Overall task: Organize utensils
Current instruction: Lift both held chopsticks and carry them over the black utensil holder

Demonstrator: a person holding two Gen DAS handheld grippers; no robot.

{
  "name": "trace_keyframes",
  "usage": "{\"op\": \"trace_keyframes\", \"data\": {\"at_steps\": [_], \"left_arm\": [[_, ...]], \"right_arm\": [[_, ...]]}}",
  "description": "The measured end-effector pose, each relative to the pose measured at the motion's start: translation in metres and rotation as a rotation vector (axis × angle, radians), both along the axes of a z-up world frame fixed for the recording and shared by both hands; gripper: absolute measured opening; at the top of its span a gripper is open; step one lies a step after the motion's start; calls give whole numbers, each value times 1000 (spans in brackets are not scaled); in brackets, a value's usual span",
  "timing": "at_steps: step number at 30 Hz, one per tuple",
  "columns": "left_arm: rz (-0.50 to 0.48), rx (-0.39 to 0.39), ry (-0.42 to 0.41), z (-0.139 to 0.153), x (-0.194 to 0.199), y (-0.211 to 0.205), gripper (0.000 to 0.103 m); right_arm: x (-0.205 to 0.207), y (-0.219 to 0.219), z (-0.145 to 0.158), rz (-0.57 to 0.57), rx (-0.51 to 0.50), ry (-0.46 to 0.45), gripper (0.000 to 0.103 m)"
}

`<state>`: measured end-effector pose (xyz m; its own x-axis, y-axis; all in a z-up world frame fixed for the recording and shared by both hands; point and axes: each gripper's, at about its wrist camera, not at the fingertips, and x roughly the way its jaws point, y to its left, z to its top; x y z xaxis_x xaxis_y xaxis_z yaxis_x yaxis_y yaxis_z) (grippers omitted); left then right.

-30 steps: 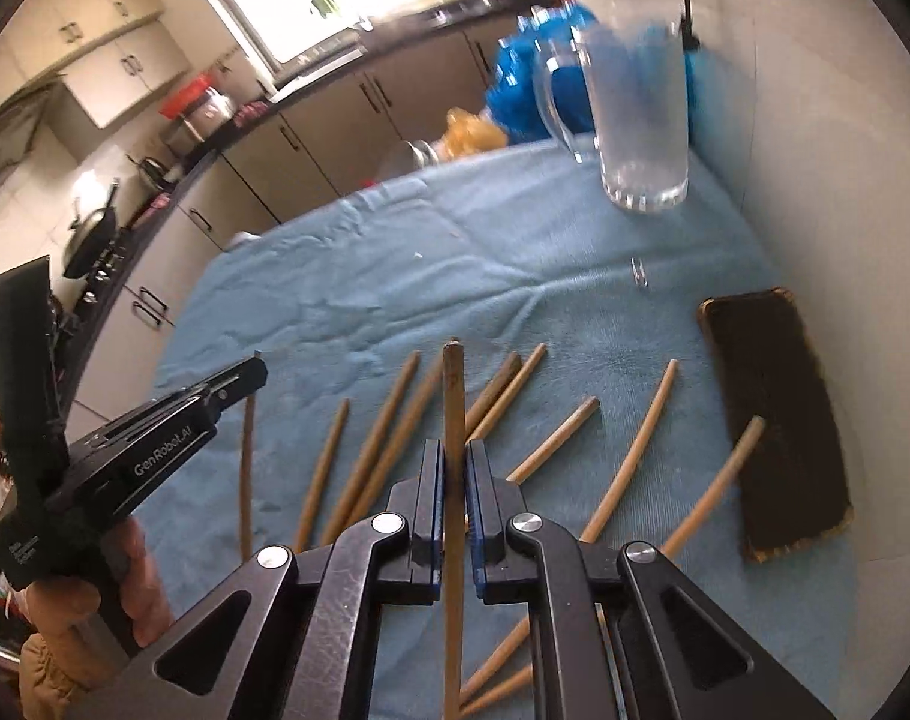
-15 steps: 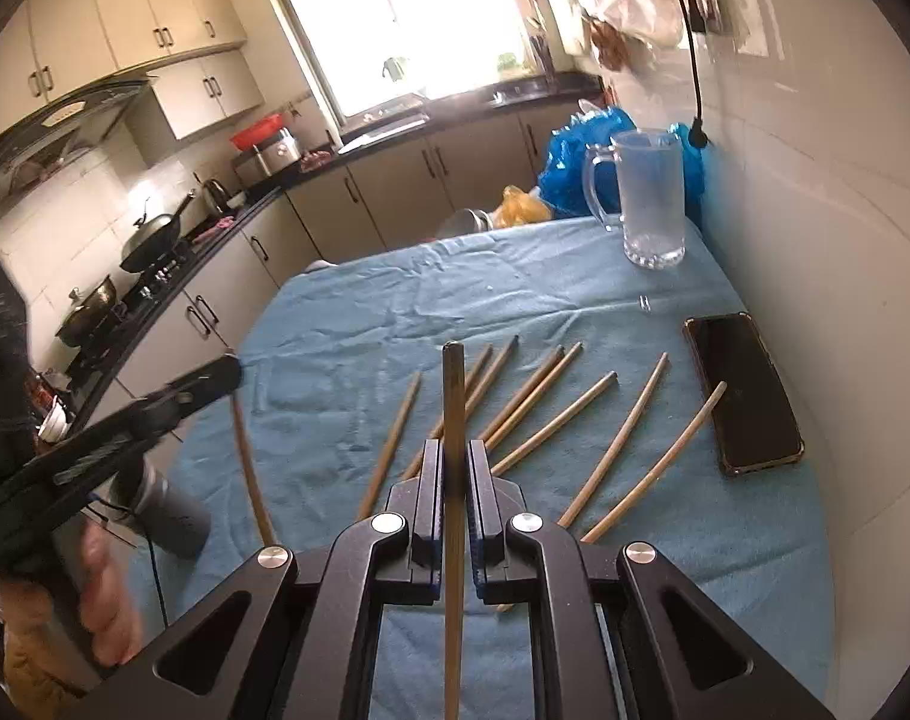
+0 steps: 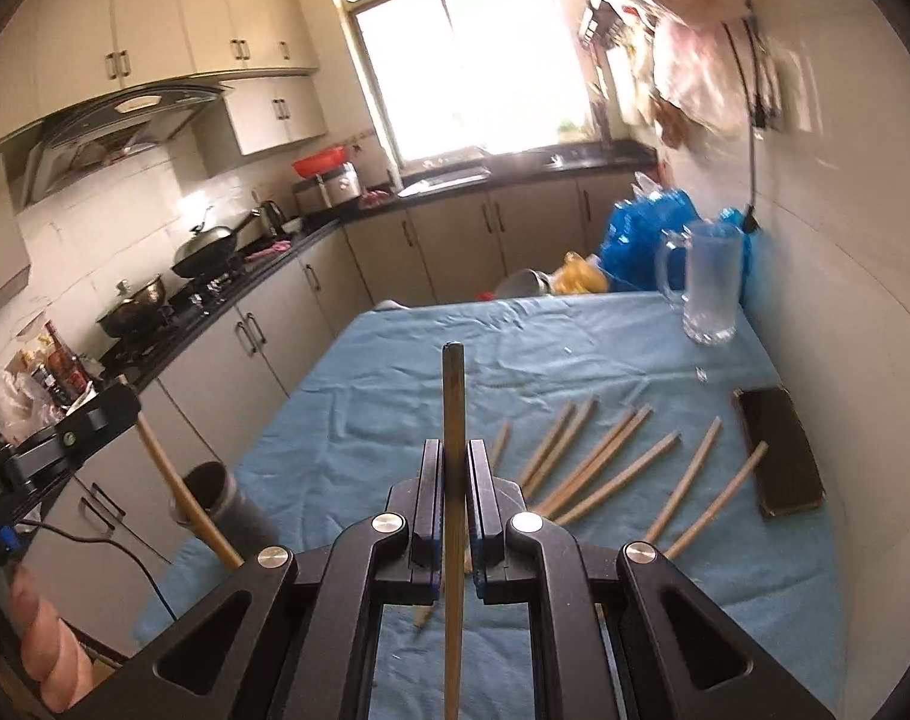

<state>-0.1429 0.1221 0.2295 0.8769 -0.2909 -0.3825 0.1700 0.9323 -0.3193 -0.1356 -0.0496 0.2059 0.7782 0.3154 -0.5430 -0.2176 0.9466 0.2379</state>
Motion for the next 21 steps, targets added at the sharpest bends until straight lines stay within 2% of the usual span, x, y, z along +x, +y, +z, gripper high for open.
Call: {"op": "trace_keyframes", "data": {"at_steps": [4,10,15,21], "left_arm": [[59,-13,-47,14,-22,31,5],[113,-90,-111,39,-37,86,5],[192,-39,-173,56,-34,119,5],[270,0,-135,52,-1,154,5]], "right_arm": [[1,25,10,38,19,-51,7],[10,76,30,121,48,-115,7],[26,117,53,176,97,-178,7],[58,164,65,212,189,-225,7]]}}
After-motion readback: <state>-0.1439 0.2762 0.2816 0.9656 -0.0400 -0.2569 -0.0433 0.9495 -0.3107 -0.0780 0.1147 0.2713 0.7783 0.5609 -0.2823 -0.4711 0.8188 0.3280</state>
